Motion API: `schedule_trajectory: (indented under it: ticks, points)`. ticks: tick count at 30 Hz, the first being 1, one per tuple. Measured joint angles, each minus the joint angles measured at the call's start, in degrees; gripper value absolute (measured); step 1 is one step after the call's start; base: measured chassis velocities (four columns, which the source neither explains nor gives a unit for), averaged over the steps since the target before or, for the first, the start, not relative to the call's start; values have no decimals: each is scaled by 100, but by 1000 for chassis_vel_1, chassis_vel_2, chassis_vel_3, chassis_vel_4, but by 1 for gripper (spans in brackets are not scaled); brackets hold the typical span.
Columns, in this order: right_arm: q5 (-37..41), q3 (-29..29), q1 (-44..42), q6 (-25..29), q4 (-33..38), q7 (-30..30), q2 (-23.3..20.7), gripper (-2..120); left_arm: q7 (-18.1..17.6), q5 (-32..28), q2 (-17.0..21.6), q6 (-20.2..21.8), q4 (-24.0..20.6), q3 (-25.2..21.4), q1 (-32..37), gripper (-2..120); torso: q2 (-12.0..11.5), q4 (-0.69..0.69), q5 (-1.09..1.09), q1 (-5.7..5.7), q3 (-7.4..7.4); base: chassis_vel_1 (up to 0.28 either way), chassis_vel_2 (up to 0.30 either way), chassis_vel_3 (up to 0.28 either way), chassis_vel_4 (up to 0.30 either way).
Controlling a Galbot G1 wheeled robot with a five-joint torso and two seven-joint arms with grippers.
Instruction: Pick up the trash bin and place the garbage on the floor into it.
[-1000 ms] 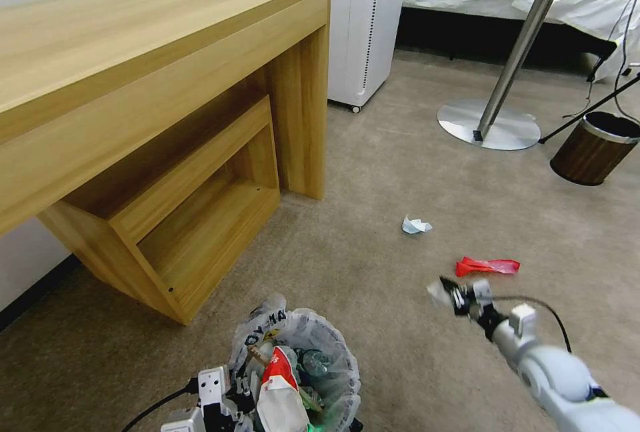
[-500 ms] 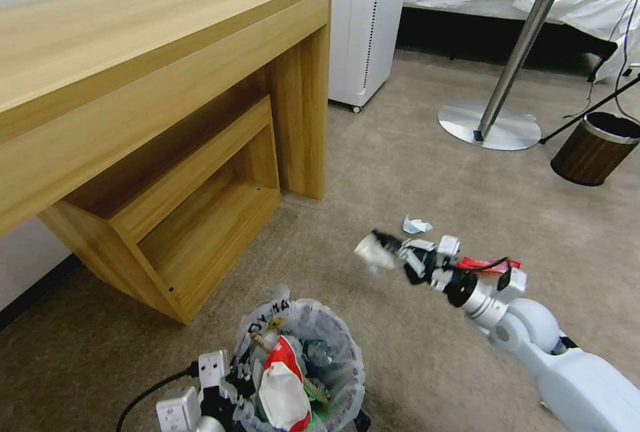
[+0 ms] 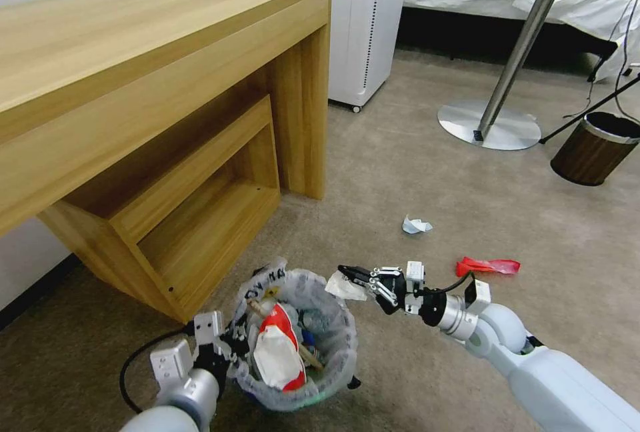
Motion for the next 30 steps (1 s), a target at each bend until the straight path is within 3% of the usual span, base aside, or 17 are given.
schedule_trajectory:
  ticks: [8, 19, 30]
  points:
    - [48, -378, 435, 53, -515, -2, 252, 0, -232, -735, 520, -157, 254, 302, -730, 0, 0, 0, 2, 0, 0, 0, 0, 0, 0]
    - [61, -1070, 1048, 118, -1144, 42, 662, 0, -400, -1219, 636, -248, 631, 921, -1612, 0, 0, 0, 2, 0, 0, 0, 0, 0, 0]
    - [-43, -1336, 1222, 307, -1509, 120, 831, 0, -465, -1415, 676, -313, 789, 1121, -1979, 0, 0, 0, 2, 0, -1, 0, 0, 0, 0]
